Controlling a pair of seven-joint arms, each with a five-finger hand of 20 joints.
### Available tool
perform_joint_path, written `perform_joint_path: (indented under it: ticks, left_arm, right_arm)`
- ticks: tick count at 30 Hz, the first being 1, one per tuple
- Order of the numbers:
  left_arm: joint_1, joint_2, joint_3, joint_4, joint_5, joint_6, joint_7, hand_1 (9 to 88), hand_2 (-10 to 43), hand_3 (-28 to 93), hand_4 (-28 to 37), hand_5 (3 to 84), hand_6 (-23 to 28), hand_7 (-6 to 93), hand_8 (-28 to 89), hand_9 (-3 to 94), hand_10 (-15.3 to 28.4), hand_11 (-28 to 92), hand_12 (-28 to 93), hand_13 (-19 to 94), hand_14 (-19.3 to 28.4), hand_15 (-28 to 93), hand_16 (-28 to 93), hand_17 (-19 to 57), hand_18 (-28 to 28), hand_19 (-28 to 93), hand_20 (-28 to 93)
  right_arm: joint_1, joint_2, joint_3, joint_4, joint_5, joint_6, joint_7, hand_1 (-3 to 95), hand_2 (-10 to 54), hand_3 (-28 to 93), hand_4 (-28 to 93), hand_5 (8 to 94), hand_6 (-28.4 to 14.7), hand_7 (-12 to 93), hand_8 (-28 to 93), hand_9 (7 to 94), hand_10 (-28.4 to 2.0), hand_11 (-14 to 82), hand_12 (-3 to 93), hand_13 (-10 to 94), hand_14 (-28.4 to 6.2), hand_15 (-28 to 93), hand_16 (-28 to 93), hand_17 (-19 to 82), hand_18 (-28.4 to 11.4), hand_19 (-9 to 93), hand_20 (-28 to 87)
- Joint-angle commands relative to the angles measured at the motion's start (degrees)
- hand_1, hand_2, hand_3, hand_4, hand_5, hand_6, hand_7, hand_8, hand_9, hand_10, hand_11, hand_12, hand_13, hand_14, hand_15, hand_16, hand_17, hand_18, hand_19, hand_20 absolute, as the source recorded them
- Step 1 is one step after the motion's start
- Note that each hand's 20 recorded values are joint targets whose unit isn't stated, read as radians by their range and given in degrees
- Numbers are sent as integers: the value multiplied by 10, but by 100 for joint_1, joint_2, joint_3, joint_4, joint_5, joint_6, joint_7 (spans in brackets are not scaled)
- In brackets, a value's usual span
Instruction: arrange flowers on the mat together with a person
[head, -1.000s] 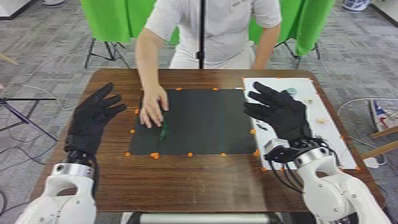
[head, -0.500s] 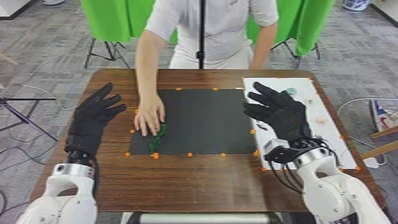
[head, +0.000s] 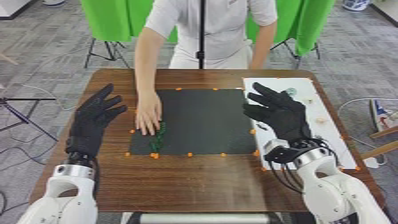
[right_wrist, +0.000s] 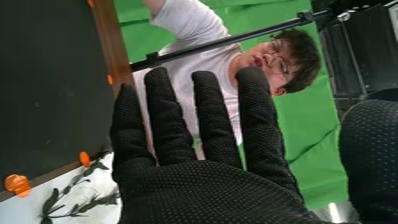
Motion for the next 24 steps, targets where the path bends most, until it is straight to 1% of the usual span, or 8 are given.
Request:
perform_joint_path:
  ticks: [1,2,6,10,17,20,22,24]
  left_arm:
    - [105,13,34,-16,-39,68,-4,223,73,784,-283,347,65,93,-75,349,180,219,96,269,259,470,-75,-85,284,455,84]
    - [110,38,49,-19,-60,98,16,223,72,784,-283,347,65,93,-75,349,180,220,96,269,259,470,-75,-85,284,456,84]
    - [101,41,49,-21,-60,98,-7,224,73,784,-283,347,65,94,-75,349,179,220,96,269,259,470,-75,-85,284,456,83]
    - [103,13,35,-19,-41,80,-19,225,72,785,-282,346,65,95,-75,350,180,221,96,270,259,470,-75,-85,284,458,83]
    - [104,34,44,-20,-59,114,64,227,72,786,-282,347,66,96,-76,350,181,223,95,270,259,471,-76,-86,284,459,83]
    - [99,23,22,-27,-38,95,61,227,72,786,-282,348,66,96,-76,350,181,222,94,271,259,472,-76,-87,283,459,82]
    - [89,21,21,-27,-38,99,70,227,71,786,-282,348,66,96,-76,351,181,222,95,271,259,471,-76,-87,283,459,82]
    - [94,14,9,-37,-31,100,56,227,72,786,-282,348,66,96,-76,351,181,222,94,271,259,471,-76,-87,283,459,82]
  right_arm:
    - [-76,-26,-13,-58,16,43,9,40,139,831,-283,422,26,146,-122,428,-115,49,134,332,-191,178,188,46,-216,411,174]
    - [-80,-30,-10,-59,15,40,14,40,139,831,-283,422,26,146,-122,429,-115,50,134,333,-191,180,187,46,-216,412,175]
    - [-103,-28,-3,-68,17,33,10,39,139,831,-283,423,26,145,-123,429,-115,50,134,336,-190,186,184,46,-217,416,176]
    - [-104,-29,10,-75,11,24,22,39,139,830,-283,423,26,145,-122,430,-116,50,133,338,-192,192,180,46,-218,418,177]
    - [-60,44,33,-98,-11,25,-19,39,139,830,-283,423,26,146,-122,430,-117,50,135,347,-194,211,178,45,-217,426,181]
    - [-60,141,129,-143,-103,11,15,49,134,830,-282,422,26,147,-122,432,-120,53,137,354,-194,233,179,47,-216,440,187]
    - [-95,232,221,-203,-250,114,26,63,127,827,-282,421,25,149,-121,433,-127,63,142,362,-193,266,177,49,-218,459,196]
    - [-132,252,476,-231,-389,-154,179,71,123,825,-282,419,23,153,-122,438,-139,80,147,371,-193,305,171,59,-220,484,206]
